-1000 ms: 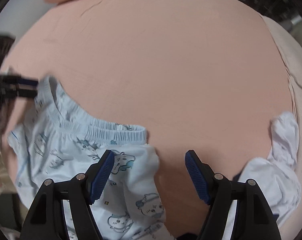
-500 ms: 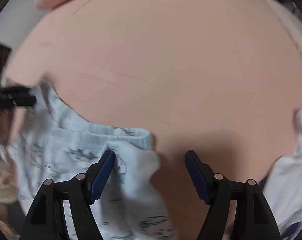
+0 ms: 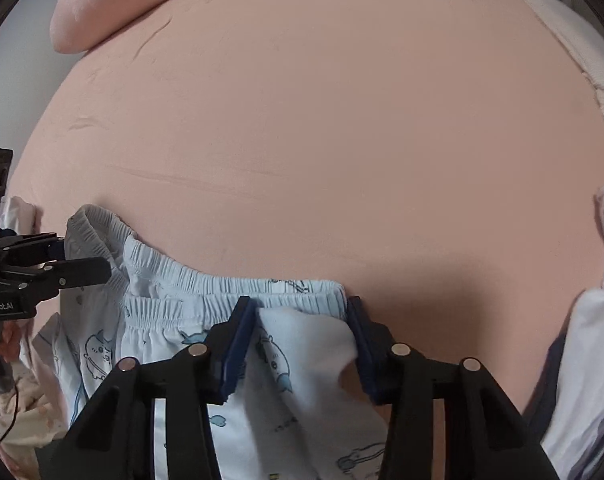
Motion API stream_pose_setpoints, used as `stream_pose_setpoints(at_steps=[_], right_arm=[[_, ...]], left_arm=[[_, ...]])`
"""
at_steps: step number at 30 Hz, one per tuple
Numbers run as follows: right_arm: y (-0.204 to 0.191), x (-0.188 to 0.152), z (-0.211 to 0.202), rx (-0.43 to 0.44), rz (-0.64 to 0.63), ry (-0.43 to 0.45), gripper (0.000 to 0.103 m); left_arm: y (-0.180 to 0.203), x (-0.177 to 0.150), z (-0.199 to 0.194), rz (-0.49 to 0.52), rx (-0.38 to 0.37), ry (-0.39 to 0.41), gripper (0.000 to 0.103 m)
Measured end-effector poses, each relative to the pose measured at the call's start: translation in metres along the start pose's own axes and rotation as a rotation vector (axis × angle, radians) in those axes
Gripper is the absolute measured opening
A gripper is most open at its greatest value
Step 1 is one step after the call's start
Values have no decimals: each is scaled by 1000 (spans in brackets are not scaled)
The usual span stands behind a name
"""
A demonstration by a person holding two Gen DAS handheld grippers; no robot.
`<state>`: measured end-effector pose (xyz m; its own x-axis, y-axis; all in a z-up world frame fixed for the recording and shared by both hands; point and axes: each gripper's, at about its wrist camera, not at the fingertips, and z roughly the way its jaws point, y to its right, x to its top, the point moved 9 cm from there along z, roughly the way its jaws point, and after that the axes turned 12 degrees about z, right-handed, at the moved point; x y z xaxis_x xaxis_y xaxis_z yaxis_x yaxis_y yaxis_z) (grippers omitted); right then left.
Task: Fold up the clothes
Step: 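Grasp the shorts waistband with the left gripper while the right gripper grasps it too, then lift the light-blue shorts by the waistband with both grippers and shake them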
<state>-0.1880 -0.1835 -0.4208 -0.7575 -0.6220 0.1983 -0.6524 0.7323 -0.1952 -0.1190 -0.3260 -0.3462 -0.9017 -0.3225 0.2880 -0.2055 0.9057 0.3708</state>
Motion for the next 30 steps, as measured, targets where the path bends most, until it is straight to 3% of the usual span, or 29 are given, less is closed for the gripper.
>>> stream_pose_setpoints(at_steps=[2,4,6,18,30], right_arm=[[-5,-6,-1,-29,-43,13,33],[-8,-10,-6,-49,-66,40,20],[-8,-12,-13,-65,-63,81,13],[-38,-26,-80,-155,-143,254,10],[-44,-50,-218,-114,-124,492,10]], left_arm=[[-5,-2,-3,-19,38,17,14],[-13,-2,-11,-46,10,47,12],[-15,-4,-18,-76,-4,76,11],[18,-2,-83,29,60,162,8],[82,-23,-212,164,100,314,8]])
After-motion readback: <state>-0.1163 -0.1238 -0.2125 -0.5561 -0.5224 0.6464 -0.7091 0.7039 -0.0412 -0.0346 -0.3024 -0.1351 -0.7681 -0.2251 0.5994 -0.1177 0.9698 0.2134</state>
